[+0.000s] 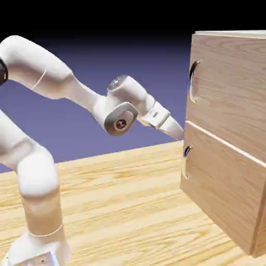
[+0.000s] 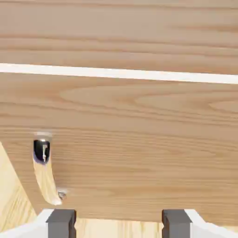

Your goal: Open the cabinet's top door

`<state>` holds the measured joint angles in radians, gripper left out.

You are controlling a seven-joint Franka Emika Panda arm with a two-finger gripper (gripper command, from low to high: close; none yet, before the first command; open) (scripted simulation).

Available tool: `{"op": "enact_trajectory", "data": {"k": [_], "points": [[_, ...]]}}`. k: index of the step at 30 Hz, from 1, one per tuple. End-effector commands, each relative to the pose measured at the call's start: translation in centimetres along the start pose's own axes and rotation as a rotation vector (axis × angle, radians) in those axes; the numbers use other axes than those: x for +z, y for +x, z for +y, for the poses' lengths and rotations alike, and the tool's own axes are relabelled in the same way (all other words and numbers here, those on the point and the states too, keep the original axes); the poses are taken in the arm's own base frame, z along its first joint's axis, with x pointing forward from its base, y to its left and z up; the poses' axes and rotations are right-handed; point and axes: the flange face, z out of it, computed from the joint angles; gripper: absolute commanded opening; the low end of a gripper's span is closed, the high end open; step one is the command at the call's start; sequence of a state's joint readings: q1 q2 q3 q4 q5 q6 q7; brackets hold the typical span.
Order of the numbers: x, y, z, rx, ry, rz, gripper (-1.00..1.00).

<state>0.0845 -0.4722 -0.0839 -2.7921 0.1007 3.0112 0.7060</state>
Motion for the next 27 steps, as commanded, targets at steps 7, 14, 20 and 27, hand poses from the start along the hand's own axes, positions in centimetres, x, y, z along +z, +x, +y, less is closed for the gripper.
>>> {"op": "enact_trajectory", "data": {"k": [7, 14, 20, 27], "points": [[8.7, -1.3, 5.7, 0.216, -0.169, -0.217, 0.0], [15.1, -3.5, 12.6, 0.397, -0.373, -0.326, 0.0], [18.0, -4.5, 18.4, 0.522, -0.536, -0.317, 0.0], [18.6, -3.2, 23.4, 0.621, -0.661, -0.19, 0.0]]}}
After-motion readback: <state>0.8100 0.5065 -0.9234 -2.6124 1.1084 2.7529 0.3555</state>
